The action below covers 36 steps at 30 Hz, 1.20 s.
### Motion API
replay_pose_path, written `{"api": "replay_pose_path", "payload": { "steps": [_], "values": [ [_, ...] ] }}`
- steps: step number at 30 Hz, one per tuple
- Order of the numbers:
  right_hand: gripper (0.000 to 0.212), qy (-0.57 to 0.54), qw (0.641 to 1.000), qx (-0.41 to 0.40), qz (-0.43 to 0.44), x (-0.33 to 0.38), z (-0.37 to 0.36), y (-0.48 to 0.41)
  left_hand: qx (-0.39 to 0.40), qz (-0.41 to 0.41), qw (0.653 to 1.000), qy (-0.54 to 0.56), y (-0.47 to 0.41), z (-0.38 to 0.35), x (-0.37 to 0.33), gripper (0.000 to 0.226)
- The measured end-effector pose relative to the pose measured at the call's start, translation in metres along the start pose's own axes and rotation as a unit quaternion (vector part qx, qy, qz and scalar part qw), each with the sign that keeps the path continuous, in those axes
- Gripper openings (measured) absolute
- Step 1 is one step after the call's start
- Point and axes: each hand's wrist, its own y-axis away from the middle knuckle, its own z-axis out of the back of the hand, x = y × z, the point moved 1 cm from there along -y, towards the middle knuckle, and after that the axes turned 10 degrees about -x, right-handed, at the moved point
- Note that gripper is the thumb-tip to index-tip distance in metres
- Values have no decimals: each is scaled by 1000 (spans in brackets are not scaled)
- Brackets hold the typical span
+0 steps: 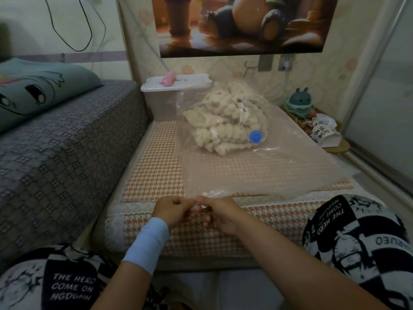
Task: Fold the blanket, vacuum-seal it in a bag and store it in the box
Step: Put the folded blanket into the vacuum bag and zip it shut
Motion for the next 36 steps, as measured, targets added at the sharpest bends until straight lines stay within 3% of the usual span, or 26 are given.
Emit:
{"api": "replay_pose_path", "payload": {
  "steps": [3, 7, 10, 15, 26, 30, 36],
  "values": [
    [23, 23, 1000, -4, 21, 1, 0, 0, 6, 11, 1000, 10, 0, 1, -2, 15],
    [29, 26, 997, -52, 50, 0, 0, 2, 42, 20, 998, 44, 5, 0, -5, 13],
    [25, 29, 994, -86, 64, 1, 0, 3, 31, -8, 999, 2, 5, 1, -4, 14],
    [22, -3, 994, -97, 39, 9, 6, 1, 20, 18, 1000, 3, 0, 7, -3, 16],
    [21, -141, 982, -118, 30, 14, 17, 4, 11, 102, 978, 180, 9, -10, -7, 10],
    [21, -74, 990, -111, 48, 12, 15, 9, 58, 104, 978, 173, 17, -28, -2, 15],
    [28, -45, 975, -207, 70, -2, 10, 2, -37, 79, 983, 163, 15, -41, 14, 15]
  ]
}}
